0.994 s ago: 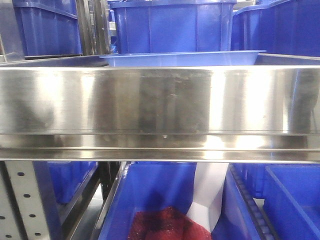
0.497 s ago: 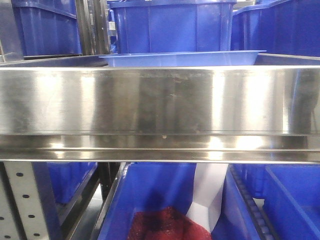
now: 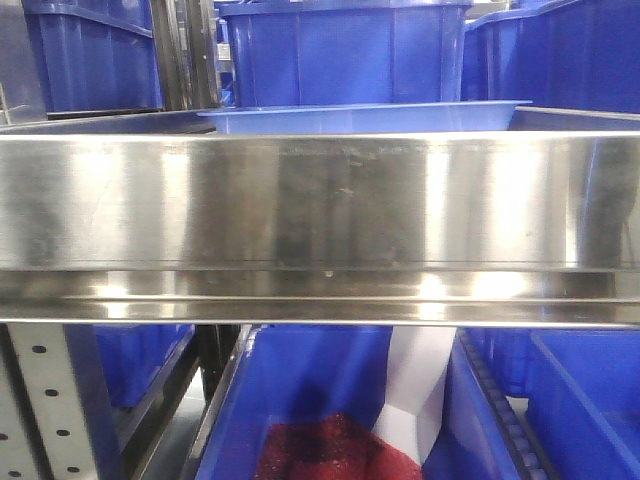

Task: Grab blue tray and place on right shelf

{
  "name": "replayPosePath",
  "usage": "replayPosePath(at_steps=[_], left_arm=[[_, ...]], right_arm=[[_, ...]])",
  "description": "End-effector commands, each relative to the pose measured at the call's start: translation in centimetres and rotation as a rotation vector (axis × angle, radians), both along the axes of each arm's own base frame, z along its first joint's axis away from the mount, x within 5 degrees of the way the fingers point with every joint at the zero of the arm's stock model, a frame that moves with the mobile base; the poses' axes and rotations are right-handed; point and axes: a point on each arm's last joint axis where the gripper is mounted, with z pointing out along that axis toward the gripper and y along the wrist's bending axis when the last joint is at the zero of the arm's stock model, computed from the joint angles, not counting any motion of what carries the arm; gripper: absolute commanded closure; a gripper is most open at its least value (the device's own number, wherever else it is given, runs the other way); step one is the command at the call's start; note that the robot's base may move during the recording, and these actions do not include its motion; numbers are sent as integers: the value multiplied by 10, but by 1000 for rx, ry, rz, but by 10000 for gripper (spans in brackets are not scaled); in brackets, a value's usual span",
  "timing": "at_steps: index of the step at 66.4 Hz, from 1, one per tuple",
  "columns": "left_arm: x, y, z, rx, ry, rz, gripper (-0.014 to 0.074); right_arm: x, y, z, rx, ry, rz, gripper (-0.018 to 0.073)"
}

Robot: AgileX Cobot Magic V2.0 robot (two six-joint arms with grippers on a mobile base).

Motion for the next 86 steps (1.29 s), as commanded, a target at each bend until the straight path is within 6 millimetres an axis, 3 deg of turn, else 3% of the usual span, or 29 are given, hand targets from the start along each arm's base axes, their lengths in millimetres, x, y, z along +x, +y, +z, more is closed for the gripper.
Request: replayPosePath(at_steps=[1, 37, 49, 66, 80, 86], left_arm=[[0, 1, -2, 0, -72, 13, 645], [0, 1, -2, 0, -72, 13, 645], [0, 1, -2, 0, -72, 13, 645], [0, 1, -2, 0, -72, 13, 645], [0, 1, -2, 0, -72, 13, 645], [0, 1, -2, 0, -72, 13, 645]], right_arm=[[0, 1, 16, 9, -106, 9, 507], [0, 1, 17, 12, -112, 4, 507], [2, -3, 13, -35, -134, -121, 507], [10, -12, -25, 26, -235, -344, 507], [10, -13, -73, 25, -241, -356, 507], [11, -13, -77, 25, -230, -354, 507]])
